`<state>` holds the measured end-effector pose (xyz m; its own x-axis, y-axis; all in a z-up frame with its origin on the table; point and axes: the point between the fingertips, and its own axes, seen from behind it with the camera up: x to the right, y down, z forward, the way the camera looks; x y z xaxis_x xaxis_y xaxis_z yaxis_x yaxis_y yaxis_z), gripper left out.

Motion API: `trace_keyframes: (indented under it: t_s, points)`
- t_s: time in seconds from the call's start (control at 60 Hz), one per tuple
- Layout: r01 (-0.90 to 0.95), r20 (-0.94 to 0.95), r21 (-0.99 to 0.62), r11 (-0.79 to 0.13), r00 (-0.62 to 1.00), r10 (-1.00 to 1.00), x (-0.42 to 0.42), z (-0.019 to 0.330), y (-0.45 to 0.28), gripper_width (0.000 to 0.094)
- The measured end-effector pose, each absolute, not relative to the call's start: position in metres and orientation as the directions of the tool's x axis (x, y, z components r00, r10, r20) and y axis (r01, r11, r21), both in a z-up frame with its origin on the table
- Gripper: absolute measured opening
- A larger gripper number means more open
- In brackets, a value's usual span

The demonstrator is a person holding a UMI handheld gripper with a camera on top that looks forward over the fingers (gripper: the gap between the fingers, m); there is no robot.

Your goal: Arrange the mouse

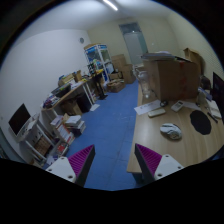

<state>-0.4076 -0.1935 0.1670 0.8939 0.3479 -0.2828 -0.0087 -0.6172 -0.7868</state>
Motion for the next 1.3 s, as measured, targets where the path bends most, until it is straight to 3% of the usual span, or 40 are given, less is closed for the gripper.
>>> trace_keyframes:
  t_s: [0.167, 0.317, 0.517, 0.8, 1.017, 1.283, 1.3]
  points:
    - [0.063, -0.179, -0.792, -0.608, 0.927, 0.330, -0.358, 0.162, -0.196, 0.0832]
    - [0.149, -0.041, -0.783, -0.604, 0.956, 0.289, -0.281, 0.126, -0.166, 0.0852]
    - [0.077, -0.013, -0.792, -0.606, 0.990, 0.143, -0.183, 0.079, -0.104, 0.0842]
    - [0.163, -0.040, -0.754, -0.637, 0.956, 0.292, -0.185, 0.012, -0.026, 0.0836]
    - [0.230, -0.011, -0.722, -0.653, 0.940, 0.342, -0.182, -0.019, 0.014, 0.0867]
    - [0.110, -0.025, -0.753, -0.648, 0.980, 0.196, -0.189, -0.016, 0.071, 0.0832]
    - [0.100, -0.026, -0.753, -0.650, 0.983, 0.181, -0.188, -0.017, 0.073, 0.0874]
